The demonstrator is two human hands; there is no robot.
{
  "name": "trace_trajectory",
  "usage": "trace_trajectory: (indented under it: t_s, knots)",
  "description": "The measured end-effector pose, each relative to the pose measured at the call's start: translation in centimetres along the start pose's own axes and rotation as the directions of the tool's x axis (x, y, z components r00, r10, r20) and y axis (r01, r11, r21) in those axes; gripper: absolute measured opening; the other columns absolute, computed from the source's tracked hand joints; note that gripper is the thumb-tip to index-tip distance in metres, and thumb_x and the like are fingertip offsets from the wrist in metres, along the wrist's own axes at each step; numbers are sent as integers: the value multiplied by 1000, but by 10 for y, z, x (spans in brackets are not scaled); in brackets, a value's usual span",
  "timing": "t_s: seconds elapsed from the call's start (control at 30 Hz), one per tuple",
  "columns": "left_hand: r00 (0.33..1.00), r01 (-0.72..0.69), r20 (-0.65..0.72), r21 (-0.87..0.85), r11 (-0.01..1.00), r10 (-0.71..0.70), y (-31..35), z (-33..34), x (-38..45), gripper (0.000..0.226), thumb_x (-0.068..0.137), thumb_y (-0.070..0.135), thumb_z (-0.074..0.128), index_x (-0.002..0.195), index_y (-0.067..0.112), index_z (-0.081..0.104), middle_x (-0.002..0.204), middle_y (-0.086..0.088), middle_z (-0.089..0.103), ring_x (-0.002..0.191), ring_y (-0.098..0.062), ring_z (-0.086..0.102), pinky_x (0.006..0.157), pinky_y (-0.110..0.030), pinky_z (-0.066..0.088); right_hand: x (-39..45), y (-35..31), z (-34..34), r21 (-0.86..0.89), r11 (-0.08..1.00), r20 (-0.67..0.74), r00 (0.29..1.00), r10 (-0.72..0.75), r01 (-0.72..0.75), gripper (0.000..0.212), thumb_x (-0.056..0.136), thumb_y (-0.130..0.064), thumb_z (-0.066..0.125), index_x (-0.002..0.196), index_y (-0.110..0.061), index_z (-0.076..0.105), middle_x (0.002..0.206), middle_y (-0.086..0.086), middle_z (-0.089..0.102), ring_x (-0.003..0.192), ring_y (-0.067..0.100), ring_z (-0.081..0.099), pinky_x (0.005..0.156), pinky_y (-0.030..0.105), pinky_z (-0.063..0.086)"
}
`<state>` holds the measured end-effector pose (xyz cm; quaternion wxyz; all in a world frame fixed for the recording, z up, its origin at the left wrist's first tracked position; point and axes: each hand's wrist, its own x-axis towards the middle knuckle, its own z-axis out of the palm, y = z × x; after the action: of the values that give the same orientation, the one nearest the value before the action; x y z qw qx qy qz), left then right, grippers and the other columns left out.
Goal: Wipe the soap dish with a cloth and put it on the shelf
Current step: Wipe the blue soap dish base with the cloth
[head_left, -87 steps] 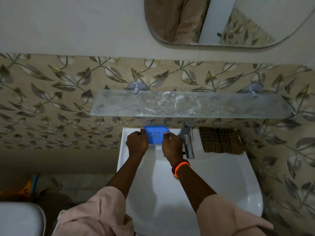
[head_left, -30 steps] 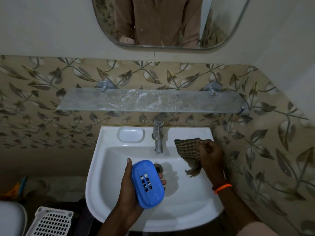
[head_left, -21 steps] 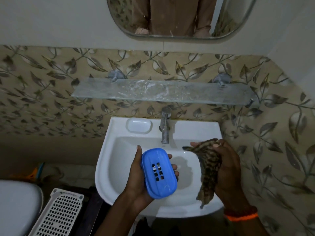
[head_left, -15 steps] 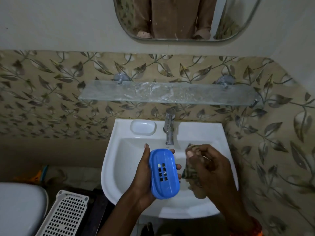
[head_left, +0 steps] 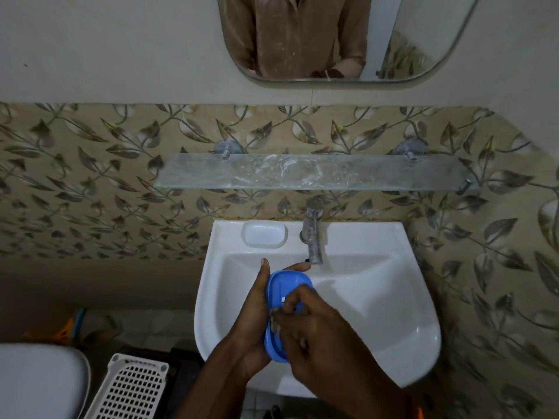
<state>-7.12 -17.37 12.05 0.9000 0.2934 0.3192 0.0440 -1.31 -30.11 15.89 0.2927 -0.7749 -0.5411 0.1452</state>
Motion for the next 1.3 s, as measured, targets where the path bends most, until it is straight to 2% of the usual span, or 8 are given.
trace_trajectory:
  t_s: [0.27,0.47,0.53,0.63,0.73,0.87,1.07,1.3]
  knots:
    - [997,22,70,-13,1000,-21,-10,-9,-2,58,93,60,45,91,18,84,96,-15,77,83,-26,73,86,-41,53,21,5,1,-148,982,-206,975,88,-120,13,83,-19,72,95,-16,74,95,-3,67,73,11,68,65,34,61]
    - [1000,-1,17,24,1000,0,-10,-2,-3,56,95,59,43,96,20,83,99,-13,78,84,-25,74,88,-41,54,16,13,16,94,927,-322,871,372,-362,27,84,-33,74,104,-16,66,84,-15,57,65,-7,54,68,2,45]
    - [1000,-1,31,17,1000,1,-9,-1,-6,56,95,56,44,80,22,85,90,-11,81,82,-24,76,95,-45,53,19,9,23,33,955,-345,894,287,-294,32,93,-37,54,113,-17,70,101,-10,66,86,-5,61,86,7,49]
    - [1000,29,3,31,999,-29,-2,-6,-3,62,95,64,42,115,18,78,120,-18,73,114,-34,66,113,-50,42,14,-6,27,8,980,-243,950,197,-201,33,92,-31,47,104,-18,75,107,-4,69,88,10,68,79,27,60]
    - [1000,26,-4,24,999,-26,-2,-12,0,67,93,68,42,124,17,72,115,-19,71,106,-31,67,104,-47,47,9,-7,19,3,986,-191,967,166,-169,21,88,-24,59,101,-19,75,108,-4,67,81,10,69,72,24,62]
    - [999,11,31,26,1000,-12,-3,-3,-6,59,97,59,41,86,21,85,93,-13,81,80,-24,77,92,-43,52,23,1,14,-63,967,-328,920,214,-247,17,90,-23,57,96,-20,72,104,-11,60,75,8,66,66,24,60]
    - [999,33,3,37,999,-33,9,-9,-2,71,96,68,37,132,15,66,97,-16,72,85,-25,70,80,-38,57,5,-11,12,1,993,-62,991,122,-122,20,90,-25,57,100,-23,74,100,-7,62,80,11,65,73,27,59]
    - [999,45,-15,126,991,-44,13,-2,-6,64,95,65,42,105,17,82,107,-17,75,93,-28,72,95,-43,52,25,-5,4,40,991,-294,947,130,-124,23,89,-29,57,99,-18,74,95,-4,72,87,9,69,82,32,60]
